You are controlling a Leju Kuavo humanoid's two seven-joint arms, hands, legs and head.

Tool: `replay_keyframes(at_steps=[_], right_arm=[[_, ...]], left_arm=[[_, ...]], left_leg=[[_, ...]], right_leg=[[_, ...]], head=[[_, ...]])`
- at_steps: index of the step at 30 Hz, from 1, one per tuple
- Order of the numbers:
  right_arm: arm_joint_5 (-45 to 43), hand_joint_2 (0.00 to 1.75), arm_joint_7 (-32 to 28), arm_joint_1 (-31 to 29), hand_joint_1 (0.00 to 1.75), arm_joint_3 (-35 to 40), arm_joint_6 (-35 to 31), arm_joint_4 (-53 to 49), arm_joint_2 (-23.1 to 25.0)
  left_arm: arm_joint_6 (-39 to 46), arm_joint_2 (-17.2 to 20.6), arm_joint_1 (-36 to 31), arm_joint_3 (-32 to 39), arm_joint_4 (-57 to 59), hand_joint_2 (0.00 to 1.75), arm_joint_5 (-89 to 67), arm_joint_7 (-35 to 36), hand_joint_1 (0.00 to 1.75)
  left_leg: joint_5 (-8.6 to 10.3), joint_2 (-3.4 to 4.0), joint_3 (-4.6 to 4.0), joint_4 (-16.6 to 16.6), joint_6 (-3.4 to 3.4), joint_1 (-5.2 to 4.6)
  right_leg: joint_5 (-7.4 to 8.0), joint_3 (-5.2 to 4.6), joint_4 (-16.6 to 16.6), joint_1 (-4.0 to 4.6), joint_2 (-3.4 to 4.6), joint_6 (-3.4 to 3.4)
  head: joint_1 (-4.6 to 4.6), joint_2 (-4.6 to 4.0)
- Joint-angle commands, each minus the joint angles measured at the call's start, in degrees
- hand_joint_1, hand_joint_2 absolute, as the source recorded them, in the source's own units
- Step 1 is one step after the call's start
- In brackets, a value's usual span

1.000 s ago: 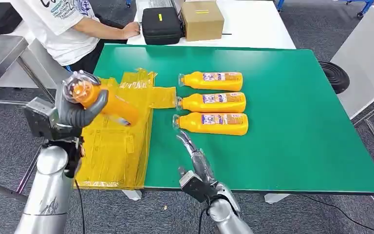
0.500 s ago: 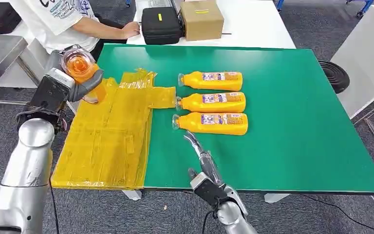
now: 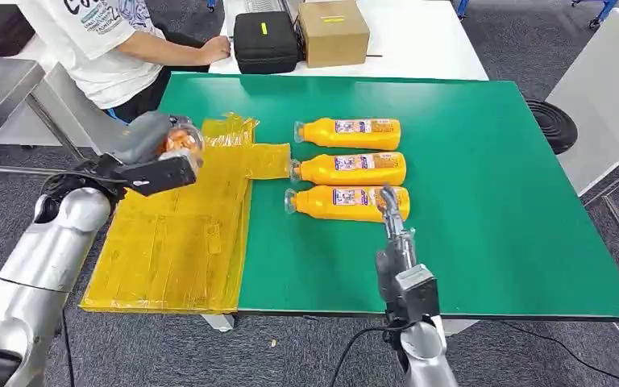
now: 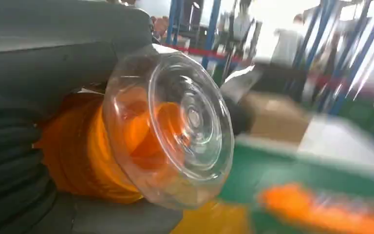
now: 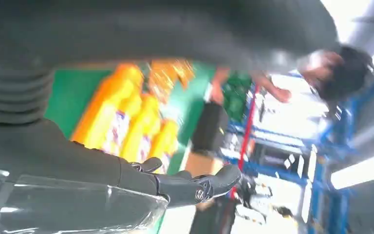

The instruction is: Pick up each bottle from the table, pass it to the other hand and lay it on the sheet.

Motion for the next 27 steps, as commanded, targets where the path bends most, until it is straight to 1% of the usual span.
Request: replay_keyframes(at_steps=[1, 2, 3, 4, 5, 8, 9, 15, 18, 21, 24, 25, 26, 27], right_arm=[[-1.0, 1.75, -0.05, 2.67, 0.0, -5.64, 0.26, -6.95, 0.24], [-1.13, 1.75, -0.05, 2.75, 0.0, -5.08, -0.21, -7.03, -0.13], [-1.18, 1.75, -0.05, 2.83, 0.0, -4.66, -0.68, -7.15, -0.36], [-1.28, 1.75, -0.05, 2.83, 0.0, -4.48, -0.92, -7.2, -0.42], [-1.43, 1.75, -0.05, 2.58, 0.0, -4.49, -1.1, -7.13, -0.44], [-1.61, 1.75, -0.05, 2.36, 0.0, -4.92, -1.09, -6.79, -0.39], [-1.64, 1.75, -0.05, 2.42, 0.0, -5.01, -0.93, -6.83, -0.4], [-1.81, 1.75, -0.05, 2.16, 0.0, -3.95, -1.04, -5.85, -0.87], [-2.06, 1.75, -0.05, 1.73, 0.0, -3.28, -1.47, -4.95, -1.25], [-2.12, 1.75, -0.05, 1.64, 0.0, -3.17, -1.52, -4.77, -1.28], [-2.37, 1.75, -0.05, 1.33, 0.0, -2.59, -1.85, -4.17, -1.67], [-2.5, 1.75, -0.05, 1.23, 0.0, -2.47, -2.1, -3.95, -1.72], [-2.5, 1.75, -0.05, 1.23, 0.0, -2.47, -2.1, -3.95, -1.72], [-2.5, 1.75, -0.05, 1.23, 0.0, -2.47, -2.1, -3.95, -1.72]], left_arm=[[0.57, 6.76, -3.4, -19.57, 11.2, 1.75, -6.75, -0.57, 1.75], [0.61, 6.59, -3.74, -20.93, 12.01, 1.75, -6.98, -0.53, 1.75], [0.61, 6.21, -4.24, -22.36, 12.91, 1.75, -7.64, -0.31, 1.75], [0.78, 6.01, -4.52, -23.02, 13.39, 1.75, -7.93, -0.21, 1.75], [0.57, 5.67, -5.51, -24.34, 14.15, 1.75, -8.59, -0.22, 1.75], [-1.41, 5.03, -7.9, -26.92, 15.63, 1.75, -9.06, -1.29, 1.75], [-2.05, 5.22, -8.69, -28.14, 16.05, 1.75, -9.25, -1.63, 1.75], [-6.0, 6.69, -11.24, -32.39, 16.59, 1.75, -8.15, -3.85, 1.75], [-8.8, 6.3, -12.59, -33.43, 17.32, 1.75, -5.78, -4.98, 1.75], [-9.61, 6.25, -13.03, -33.74, 17.5, 1.75, -5.21, -5.33, 1.75], [-11.9, 6.97, -14.32, -36.32, 17.4, 1.75, -3.51, -7.01, 1.75], [-12.65, 7.02, -14.89, -37.27, 17.45, 1.75, -2.81, -7.65, 1.75], [-12.65, 7.02, -14.89, -37.27, 17.45, 1.75, -2.81, -7.65, 1.75], [-12.65, 7.02, -14.89, -37.27, 17.45, 1.75, -2.81, -7.65, 1.75]], left_leg=[[-0.07, -0.02, 0.25, -0.07, -0.03, -0.01], [-0.13, 0.03, 0.34, -0.05, -0.04, 0.05], [-0.07, -0.01, 0.2, -0.04, -0.02, 0.02], [-0.11, -0.01, 0.3, -0.04, -0.02, 0.03], [-0.08, -0.01, 0.19, -0.01, -0.01, 0.04], [-0.09, -0.02, 0.16, 0.06, 0.0, 0.09], [-0.03, -0.02, 0.01, 0.05, 0.0, 0.07], [-0.05, 0.07, 0.05, 0.02, -0.01, 0.06], [-0.08, 0.08, 0.09, 0.03, -0.03, 0.09], [-0.06, 0.07, 0.06, 0.02, -0.02, 0.08], [-0.12, 0.15, 0.2, 0.04, -0.01, 0.08], [-0.07, 0.13, 0.07, 0.04, 0.0, 0.08], [-0.02, 0.1, -0.01, 0.03, 0.0, 0.07], [-0.08, 0.13, 0.11, 0.06, -0.01, 0.09]], right_leg=[[-0.11, 0.25, -0.03, 0.02, -0.09, -0.14], [-0.14, 0.35, -0.05, 0.09, -0.06, -0.19], [-0.09, 0.19, -0.02, 0.04, -0.07, -0.13], [-0.14, 0.31, -0.04, 0.07, -0.1, -0.17], [-0.11, 0.2, -0.02, 0.07, -0.1, -0.13], [-0.12, 0.23, 0.0, 0.11, -0.17, -0.16], [-0.06, 0.06, 0.0, 0.09, -0.13, -0.11], [-0.04, 0.09, 0.0, 0.07, -0.03, -0.12], [-0.06, 0.14, 0.0, 0.12, -0.04, -0.16], [-0.04, 0.11, -0.02, 0.11, -0.03, -0.12], [-0.08, 0.24, -0.01, 0.12, 0.02, -0.17], [-0.02, 0.11, 0.0, 0.1, 0.02, -0.12], [0.0, 0.03, 0.0, 0.08, 0.01, -0.08], [-0.04, 0.16, 0.0, 0.12, 0.0, -0.14]], head=[[0.0, 0.0], [-0.02, 0.0], [-0.02, 0.0], [0.0, 0.0], [0.0, 0.0], [0.0, 0.0], [0.0, 0.0], [-0.02, 0.0], [0.0, 0.0], [-0.02, 0.0], [0.0, 0.0], [-0.02, 0.0], [0.0, 0.0], [0.0, 0.0]])
